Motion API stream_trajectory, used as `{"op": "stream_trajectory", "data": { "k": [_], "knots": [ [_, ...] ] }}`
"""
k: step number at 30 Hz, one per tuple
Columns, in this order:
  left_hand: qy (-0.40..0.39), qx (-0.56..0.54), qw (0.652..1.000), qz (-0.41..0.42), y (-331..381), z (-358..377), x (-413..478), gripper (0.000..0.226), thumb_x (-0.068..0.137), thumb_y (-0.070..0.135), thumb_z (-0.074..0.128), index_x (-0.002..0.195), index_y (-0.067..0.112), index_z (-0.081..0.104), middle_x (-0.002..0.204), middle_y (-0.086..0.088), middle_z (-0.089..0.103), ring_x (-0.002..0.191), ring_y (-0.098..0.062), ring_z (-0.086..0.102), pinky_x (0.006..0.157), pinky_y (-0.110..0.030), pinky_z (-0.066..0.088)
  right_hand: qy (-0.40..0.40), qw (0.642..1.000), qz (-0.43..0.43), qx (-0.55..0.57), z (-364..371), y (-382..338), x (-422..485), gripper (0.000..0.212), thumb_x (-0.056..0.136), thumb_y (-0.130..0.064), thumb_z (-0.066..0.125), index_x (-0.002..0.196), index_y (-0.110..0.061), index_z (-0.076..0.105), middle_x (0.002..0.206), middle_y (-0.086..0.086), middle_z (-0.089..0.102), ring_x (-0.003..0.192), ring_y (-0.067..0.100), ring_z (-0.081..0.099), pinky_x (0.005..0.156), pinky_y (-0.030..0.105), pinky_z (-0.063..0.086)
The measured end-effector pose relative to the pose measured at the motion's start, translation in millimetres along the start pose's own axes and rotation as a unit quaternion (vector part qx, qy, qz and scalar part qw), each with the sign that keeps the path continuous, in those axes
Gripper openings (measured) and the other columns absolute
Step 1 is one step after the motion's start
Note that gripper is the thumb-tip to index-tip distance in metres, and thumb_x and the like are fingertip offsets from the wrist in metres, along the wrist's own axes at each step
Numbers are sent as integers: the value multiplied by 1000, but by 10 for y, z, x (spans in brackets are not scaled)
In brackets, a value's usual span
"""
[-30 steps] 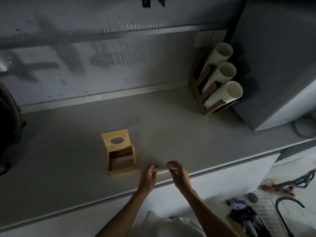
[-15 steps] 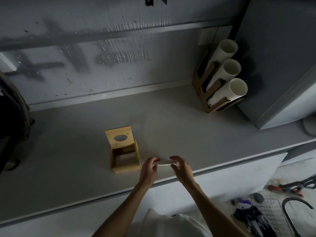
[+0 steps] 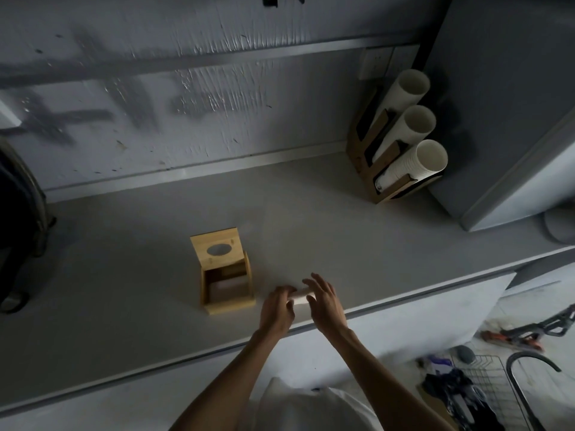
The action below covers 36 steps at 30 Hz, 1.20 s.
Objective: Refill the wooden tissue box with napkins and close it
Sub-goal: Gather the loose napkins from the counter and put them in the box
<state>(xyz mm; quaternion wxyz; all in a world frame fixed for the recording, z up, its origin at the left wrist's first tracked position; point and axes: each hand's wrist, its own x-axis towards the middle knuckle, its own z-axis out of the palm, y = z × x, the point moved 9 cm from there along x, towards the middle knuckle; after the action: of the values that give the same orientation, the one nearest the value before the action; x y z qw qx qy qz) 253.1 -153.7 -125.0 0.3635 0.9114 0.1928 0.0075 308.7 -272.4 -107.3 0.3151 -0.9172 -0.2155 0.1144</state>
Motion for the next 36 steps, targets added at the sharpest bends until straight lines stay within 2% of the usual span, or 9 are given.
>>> {"op": "stream_trajectory", "data": {
  "k": [5,11,19,22,24,26,30,33,36],
  "knots": [
    [23,-25,999,-10,5,-59,-5,26,91,6,53,111,18,64,114,-1,67,107,-18,61,94,-31,50,51,998,-11,34,-108,3,-57,27,89,-7,56,108,-22,68,119,-2,66,110,17,60,85,23,44],
    [22,-31,999,-17,-33,-53,-49,27,92,8,52,115,17,64,118,1,66,109,-15,61,96,-28,50,56,996,5,76,-114,62,-98,29,87,-3,57,105,-22,70,112,-4,70,102,12,64,84,16,44],
    [0,-108,991,-77,-118,-1,-88,31,93,5,53,122,13,58,125,-4,62,118,-19,57,101,-30,47,52,984,72,156,-53,285,-157,40,88,-2,57,122,-22,61,123,-2,65,108,14,63,93,25,50],
    [-10,-145,982,-121,-161,46,-112,41,92,7,55,132,13,49,135,-6,55,127,-23,51,105,-34,44,6,965,133,225,92,390,-181,57,87,-1,58,140,-16,42,138,2,52,123,19,53,97,21,40],
    [-20,-144,982,-120,-121,84,-117,41,92,5,55,132,13,49,135,-7,56,126,-22,51,101,-28,42,-12,958,154,242,170,378,-185,64,86,0,59,144,-14,36,144,4,47,129,19,47,100,20,36],
    [-24,-143,982,-122,-90,106,-136,41,92,2,52,131,12,50,134,-8,56,125,-21,51,97,-23,38,-9,952,170,254,214,385,-212,64,87,2,57,144,-13,34,145,5,44,133,19,44,102,19,33],
    [-30,-130,982,-132,-118,90,-157,40,93,0,46,131,13,50,136,-8,54,127,-23,49,101,-26,39,-13,940,183,288,239,422,-212,59,88,5,51,143,-10,37,144,4,45,134,18,42,106,22,32],
    [-32,-118,984,-128,-141,70,-174,34,92,0,47,122,10,58,125,-8,61,118,-22,55,96,-24,41,13,941,193,277,179,448,-255,44,85,3,55,126,-13,59,124,4,63,114,15,58,94,22,43],
    [-4,-144,979,-144,-223,-10,-167,23,92,8,52,111,8,64,110,-6,66,103,-20,59,85,-25,44,62,940,200,269,20,467,-324,25,85,-5,59,104,-16,70,95,1,71,89,18,65,67,19,46]
  ]
}}
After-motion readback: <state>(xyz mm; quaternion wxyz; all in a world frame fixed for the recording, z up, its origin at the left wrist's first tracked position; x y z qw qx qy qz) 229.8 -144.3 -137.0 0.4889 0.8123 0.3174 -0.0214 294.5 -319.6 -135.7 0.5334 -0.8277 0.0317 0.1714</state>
